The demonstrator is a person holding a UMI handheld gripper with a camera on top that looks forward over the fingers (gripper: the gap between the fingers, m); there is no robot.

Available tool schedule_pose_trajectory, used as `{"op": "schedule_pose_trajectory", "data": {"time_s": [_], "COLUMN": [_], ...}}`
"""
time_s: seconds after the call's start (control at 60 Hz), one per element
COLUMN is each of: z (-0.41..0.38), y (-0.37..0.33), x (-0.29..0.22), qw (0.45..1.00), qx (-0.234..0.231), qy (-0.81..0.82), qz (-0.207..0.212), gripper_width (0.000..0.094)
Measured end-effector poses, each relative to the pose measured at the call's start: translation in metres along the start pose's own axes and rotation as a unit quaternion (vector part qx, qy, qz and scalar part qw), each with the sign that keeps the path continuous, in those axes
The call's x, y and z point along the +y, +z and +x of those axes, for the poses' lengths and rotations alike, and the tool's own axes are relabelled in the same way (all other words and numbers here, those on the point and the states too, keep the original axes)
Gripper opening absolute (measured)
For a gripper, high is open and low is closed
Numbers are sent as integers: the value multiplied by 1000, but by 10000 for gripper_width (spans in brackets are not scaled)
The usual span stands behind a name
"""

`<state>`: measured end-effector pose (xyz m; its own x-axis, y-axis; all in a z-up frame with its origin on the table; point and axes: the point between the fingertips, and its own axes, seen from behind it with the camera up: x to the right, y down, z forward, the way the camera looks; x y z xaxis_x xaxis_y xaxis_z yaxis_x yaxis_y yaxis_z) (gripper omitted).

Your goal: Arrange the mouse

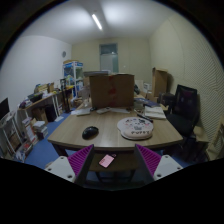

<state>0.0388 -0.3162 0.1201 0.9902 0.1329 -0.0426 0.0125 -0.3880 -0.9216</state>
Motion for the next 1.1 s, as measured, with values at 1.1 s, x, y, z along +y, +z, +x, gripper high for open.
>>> {"op": "schedule_pose_trajectory", "data": {"time_s": [1.1], "z": [-151], "y": [312], "x": [19], "qw": [998], "qx": [-10], "qy": [-20], "qz": [-58], "gripper_width": [815]}}
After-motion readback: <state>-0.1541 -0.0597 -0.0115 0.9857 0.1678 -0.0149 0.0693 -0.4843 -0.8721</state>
